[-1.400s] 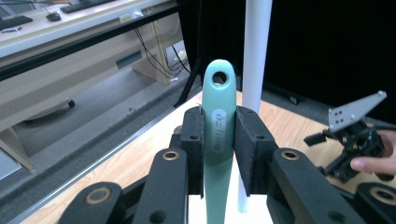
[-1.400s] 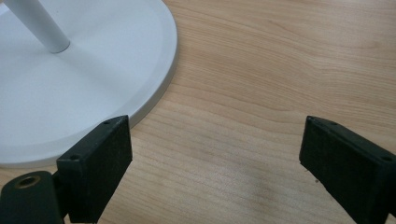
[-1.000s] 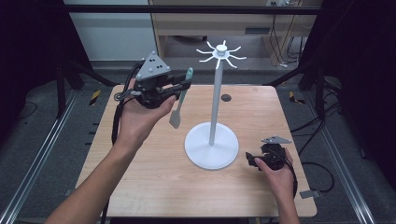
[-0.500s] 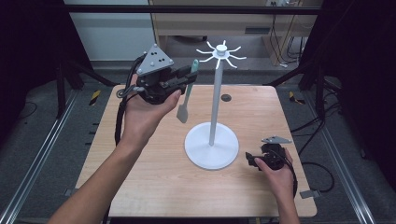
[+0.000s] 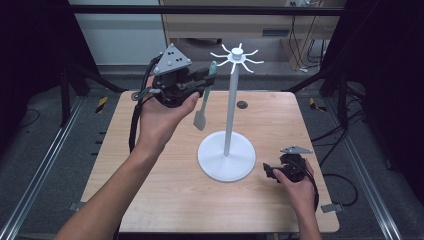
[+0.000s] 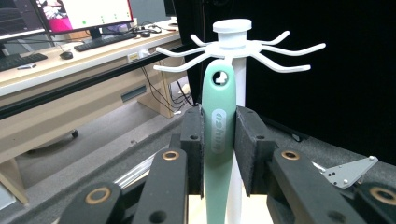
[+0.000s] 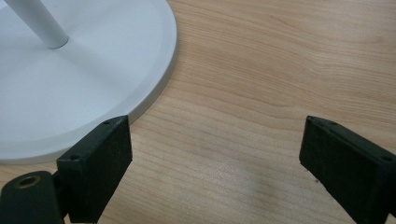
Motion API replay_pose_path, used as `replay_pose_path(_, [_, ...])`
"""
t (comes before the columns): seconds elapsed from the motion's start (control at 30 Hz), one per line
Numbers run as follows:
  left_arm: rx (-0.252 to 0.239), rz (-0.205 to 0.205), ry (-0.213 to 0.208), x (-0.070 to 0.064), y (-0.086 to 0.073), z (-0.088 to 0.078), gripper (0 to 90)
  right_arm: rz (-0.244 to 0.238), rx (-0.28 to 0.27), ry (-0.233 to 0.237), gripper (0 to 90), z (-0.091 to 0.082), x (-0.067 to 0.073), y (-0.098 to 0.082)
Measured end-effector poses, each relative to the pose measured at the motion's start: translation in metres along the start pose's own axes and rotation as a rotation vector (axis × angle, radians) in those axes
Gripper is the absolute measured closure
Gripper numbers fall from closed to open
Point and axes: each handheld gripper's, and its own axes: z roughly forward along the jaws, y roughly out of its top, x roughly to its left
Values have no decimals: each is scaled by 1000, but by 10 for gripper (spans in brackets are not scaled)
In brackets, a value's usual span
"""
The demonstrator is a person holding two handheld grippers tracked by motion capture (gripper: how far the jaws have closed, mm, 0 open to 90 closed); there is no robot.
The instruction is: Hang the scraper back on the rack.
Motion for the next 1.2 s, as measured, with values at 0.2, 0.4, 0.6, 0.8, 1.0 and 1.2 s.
replay_pose_path(0.2, [3,-8,-10,0,-1,3,741,-7,0,-8,98,0,0,0])
replay_pose_path(0.4, [10,-5,-16,0,-2,6,741,-1,0,-9,98,0,0,0])
replay_pose_path(0.6, [6,-12,-23,-1,-3,8,741,-2,5,-7,98,0,0,0])
replay_pose_path(0.8, [7,-15,-31,1,-3,6,740,-6,6,-5,98,1,0,0])
replay_pose_path(1.0, [4,-15,-32,1,-4,7,740,-3,8,-2,98,1,0,0])
replay_pose_path(1.2, [5,-18,-39,1,-4,6,738,-8,6,-4,98,1,0,0])
